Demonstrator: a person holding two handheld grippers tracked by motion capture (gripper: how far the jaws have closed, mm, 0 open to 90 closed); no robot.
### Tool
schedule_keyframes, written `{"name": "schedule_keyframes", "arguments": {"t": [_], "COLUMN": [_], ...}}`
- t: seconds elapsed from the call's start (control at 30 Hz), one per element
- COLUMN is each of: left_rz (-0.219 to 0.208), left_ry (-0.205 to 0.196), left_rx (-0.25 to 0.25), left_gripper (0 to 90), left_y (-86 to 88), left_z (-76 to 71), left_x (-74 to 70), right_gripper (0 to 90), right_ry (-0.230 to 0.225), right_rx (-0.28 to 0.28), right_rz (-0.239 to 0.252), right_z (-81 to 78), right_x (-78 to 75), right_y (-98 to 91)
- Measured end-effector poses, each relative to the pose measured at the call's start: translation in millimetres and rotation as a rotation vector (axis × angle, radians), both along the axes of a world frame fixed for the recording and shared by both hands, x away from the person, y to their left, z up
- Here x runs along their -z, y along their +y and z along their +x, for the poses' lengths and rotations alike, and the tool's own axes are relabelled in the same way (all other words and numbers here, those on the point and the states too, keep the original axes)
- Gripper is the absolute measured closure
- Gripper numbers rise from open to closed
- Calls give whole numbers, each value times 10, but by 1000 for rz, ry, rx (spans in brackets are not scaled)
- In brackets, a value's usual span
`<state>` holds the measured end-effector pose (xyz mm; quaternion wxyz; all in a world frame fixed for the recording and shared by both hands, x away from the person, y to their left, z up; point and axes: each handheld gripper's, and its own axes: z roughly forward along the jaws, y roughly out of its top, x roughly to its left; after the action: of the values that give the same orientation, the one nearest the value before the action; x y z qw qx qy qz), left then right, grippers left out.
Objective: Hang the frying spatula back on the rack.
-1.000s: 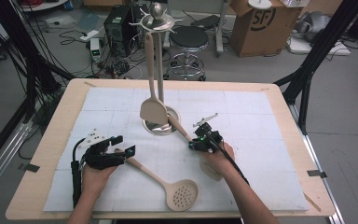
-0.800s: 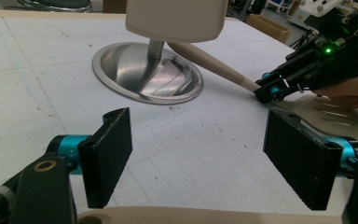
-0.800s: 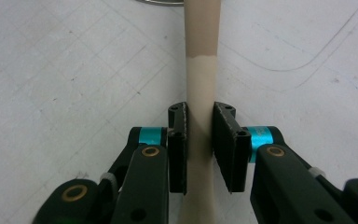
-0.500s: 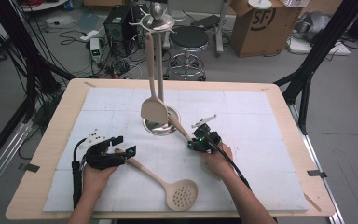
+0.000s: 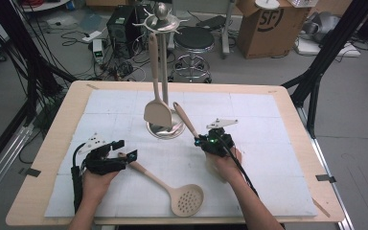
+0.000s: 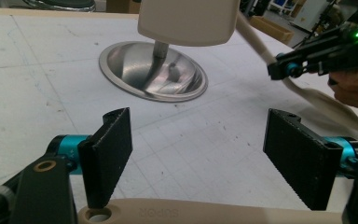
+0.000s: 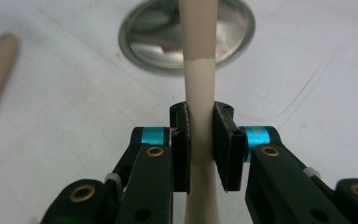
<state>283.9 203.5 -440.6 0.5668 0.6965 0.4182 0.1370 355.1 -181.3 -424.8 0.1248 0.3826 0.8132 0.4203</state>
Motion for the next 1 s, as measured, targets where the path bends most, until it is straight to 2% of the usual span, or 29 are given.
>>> {"name": "schedule_keyframes", "arguments": {"t": [0.03, 0.13, 0.23, 0.47, 0.53, 0.63, 0.7, 0.83, 0.9, 0.93, 1.0], "left_rz": [1, -1, 2, 1, 0, 0, -3, 1, -1, -3, 0], "left_ry": [-1, 0, 3, 2, 2, 3, 2, 0, -1, -1, -1], "left_rx": [-3, 1, 4, -1, 0, 3, 1, 0, 0, 1, 0], "left_gripper": [244, 244, 244, 244, 244, 244, 244, 244, 244, 244, 244], "left_y": [3, -8, -22, -7, -6, -11, -15, -9, -3, -1, 3], "left_z": [-2, 0, 6, 5, 4, 6, 7, 5, 2, 2, 3], "left_x": [-2, 1, 6, 3, 3, 6, 7, 2, -1, -2, -1], "right_gripper": [784, 784, 784, 783, 783, 783, 783, 782, 782, 783, 782], "right_ry": [-15, -30, -65, -189, -202, -216, -247, -283, -305, -297, -318], "right_rx": [5, 14, 1, -12, -3, -18, -21, -42, -42, -46, -53], "right_rz": [2, 54, 102, 214, 244, 315, 333, 382, 376, 388, 394], "right_z": [-7, -32, -61, -89, -97, -113, -132, -155, -163, -161, -169], "right_x": [-38, -138, -297, -760, -851, -982, -1080, -1274, -1344, -1385, -1441], "right_y": [-19, -66, -81, -80, -104, -145, -142, -120, -108, -107, -106]}}
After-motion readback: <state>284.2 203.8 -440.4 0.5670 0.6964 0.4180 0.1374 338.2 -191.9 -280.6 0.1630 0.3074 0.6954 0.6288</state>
